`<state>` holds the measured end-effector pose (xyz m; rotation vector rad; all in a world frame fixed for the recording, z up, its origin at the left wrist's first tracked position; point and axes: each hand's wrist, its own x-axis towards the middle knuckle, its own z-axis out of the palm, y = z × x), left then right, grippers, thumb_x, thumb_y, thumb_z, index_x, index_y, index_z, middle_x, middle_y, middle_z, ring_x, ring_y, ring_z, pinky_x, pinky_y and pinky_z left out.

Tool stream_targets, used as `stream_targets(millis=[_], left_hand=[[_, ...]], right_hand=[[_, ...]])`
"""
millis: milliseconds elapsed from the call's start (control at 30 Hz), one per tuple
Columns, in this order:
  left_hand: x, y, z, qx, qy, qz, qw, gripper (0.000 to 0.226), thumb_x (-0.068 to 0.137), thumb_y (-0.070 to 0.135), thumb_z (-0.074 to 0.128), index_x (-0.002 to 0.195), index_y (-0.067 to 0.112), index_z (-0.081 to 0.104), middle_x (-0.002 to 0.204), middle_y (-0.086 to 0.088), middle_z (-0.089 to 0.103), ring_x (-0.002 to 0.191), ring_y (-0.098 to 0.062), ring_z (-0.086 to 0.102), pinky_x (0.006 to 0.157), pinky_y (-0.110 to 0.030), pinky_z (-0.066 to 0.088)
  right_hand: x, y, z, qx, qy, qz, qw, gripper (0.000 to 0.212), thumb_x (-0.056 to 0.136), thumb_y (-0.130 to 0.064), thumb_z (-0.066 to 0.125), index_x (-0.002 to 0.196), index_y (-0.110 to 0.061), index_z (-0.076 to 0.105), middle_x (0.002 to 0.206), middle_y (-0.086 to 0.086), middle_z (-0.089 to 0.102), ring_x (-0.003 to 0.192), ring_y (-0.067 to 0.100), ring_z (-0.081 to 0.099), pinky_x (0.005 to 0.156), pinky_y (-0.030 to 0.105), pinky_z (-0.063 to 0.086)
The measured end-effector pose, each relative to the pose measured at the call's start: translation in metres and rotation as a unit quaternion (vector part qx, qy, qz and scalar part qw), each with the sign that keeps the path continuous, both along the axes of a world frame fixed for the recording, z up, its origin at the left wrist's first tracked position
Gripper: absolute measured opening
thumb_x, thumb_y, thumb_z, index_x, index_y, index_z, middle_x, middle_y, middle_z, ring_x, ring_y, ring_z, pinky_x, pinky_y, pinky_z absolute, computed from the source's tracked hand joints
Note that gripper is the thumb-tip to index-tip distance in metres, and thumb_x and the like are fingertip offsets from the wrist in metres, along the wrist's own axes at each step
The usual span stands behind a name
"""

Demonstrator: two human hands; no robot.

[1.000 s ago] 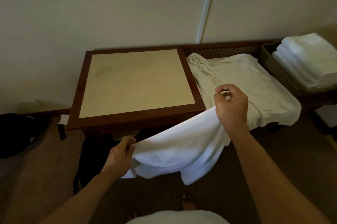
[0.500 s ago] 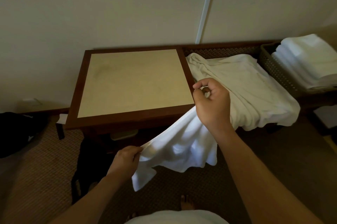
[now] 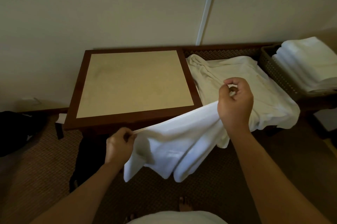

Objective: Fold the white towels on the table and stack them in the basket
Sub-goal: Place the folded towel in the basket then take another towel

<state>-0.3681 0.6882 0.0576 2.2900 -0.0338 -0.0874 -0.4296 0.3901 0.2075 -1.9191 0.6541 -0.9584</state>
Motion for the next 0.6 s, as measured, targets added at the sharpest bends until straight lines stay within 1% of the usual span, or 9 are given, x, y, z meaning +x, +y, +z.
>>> stream_targets(millis=[33,100,167,233,300,367,433,500,600], left_hand=[[0.005,0.001,0.0,-0.003,0.002,0.003,1.0,0.013,0.093,0.021,0.074,0.105,0.019,0.068,0.083,0.01,0.069,0.073,-0.006,0.063,0.065,-0.018,0.046],[0.014,0.006,-0.002,0.013,0.005,-0.017,1.0,0.024,0.096,0.015,0.068,0.12,0.015,0.066,0.098,0.003,0.071,0.091,-0.015,0.064,0.083,-0.026,0.048],[0.021,0.011,-0.006,0.047,-0.023,-0.043,0.998,0.026,0.1,0.007,0.06,0.124,0.009,0.069,0.113,-0.005,0.068,0.107,-0.024,0.062,0.094,-0.031,0.045],[0.024,0.015,-0.009,0.054,-0.048,-0.027,0.997,0.025,0.101,0.006,0.056,0.119,0.008,0.072,0.118,-0.008,0.064,0.112,-0.028,0.059,0.095,-0.034,0.043],[0.024,0.016,-0.007,0.03,-0.048,0.019,0.998,0.022,0.102,0.008,0.054,0.116,0.011,0.071,0.118,-0.004,0.059,0.111,-0.024,0.054,0.094,-0.033,0.039],[0.025,0.016,-0.004,0.001,-0.057,0.048,0.997,0.02,0.102,0.009,0.053,0.113,0.013,0.069,0.116,-0.001,0.056,0.107,-0.019,0.052,0.092,-0.032,0.038],[0.027,0.013,0.001,-0.016,-0.063,0.07,0.995,0.018,0.102,0.009,0.052,0.111,0.014,0.068,0.115,-0.001,0.055,0.105,-0.017,0.051,0.09,-0.033,0.038],[0.031,0.01,0.006,-0.029,-0.065,0.095,0.993,0.018,0.102,0.009,0.052,0.111,0.012,0.068,0.116,-0.002,0.055,0.106,-0.016,0.05,0.092,-0.033,0.038],[0.037,0.011,0.011,-0.034,-0.052,0.103,0.993,0.024,0.103,0.01,0.052,0.122,0.013,0.067,0.122,0.001,0.058,0.113,-0.015,0.051,0.097,-0.033,0.041]], right_hand=[[-0.001,-0.002,-0.004,0.014,0.01,0.002,1.0,0.007,0.099,-0.021,0.061,0.105,-0.019,0.062,0.071,-0.011,0.055,0.058,0.001,0.053,0.056,0.015,0.042],[-0.005,-0.006,-0.014,0.054,0.038,0.03,0.997,0.024,0.101,-0.042,0.059,0.113,-0.022,0.056,0.079,-0.011,0.056,0.065,-0.004,0.055,0.059,0.011,0.044],[-0.009,-0.012,-0.026,0.091,0.078,0.071,0.99,0.03,0.099,-0.048,0.059,0.117,-0.024,0.051,0.085,-0.007,0.056,0.07,-0.003,0.056,0.062,0.01,0.045],[-0.011,-0.019,-0.041,0.113,0.118,0.101,0.981,0.025,0.099,-0.036,0.062,0.118,-0.025,0.051,0.093,-0.006,0.056,0.078,0.0,0.056,0.068,0.015,0.045],[-0.013,-0.03,-0.058,0.142,0.139,0.122,0.972,0.02,0.098,-0.023,0.064,0.116,-0.022,0.054,0.096,-0.006,0.056,0.082,0.001,0.054,0.074,0.019,0.045],[-0.017,-0.039,-0.075,0.163,0.155,0.141,0.964,0.016,0.099,-0.019,0.065,0.113,-0.02,0.059,0.102,-0.005,0.06,0.09,0.004,0.057,0.085,0.026,0.047],[-0.021,-0.045,-0.089,0.178,0.158,0.146,0.96,0.011,0.098,-0.019,0.067,0.108,-0.021,0.064,0.104,-0.003,0.065,0.096,0.012,0.061,0.093,0.035,0.052],[-0.023,-0.048,-0.098,0.199,0.14,0.145,0.959,0.012,0.095,-0.014,0.07,0.101,-0.025,0.069,0.1,-0.002,0.07,0.095,0.014,0.064,0.091,0.036,0.054],[-0.021,-0.051,-0.105,0.193,0.122,0.145,0.963,0.02,0.092,-0.01,0.073,0.095,-0.03,0.073,0.086,-0.001,0.072,0.081,0.011,0.065,0.081,0.027,0.052]])
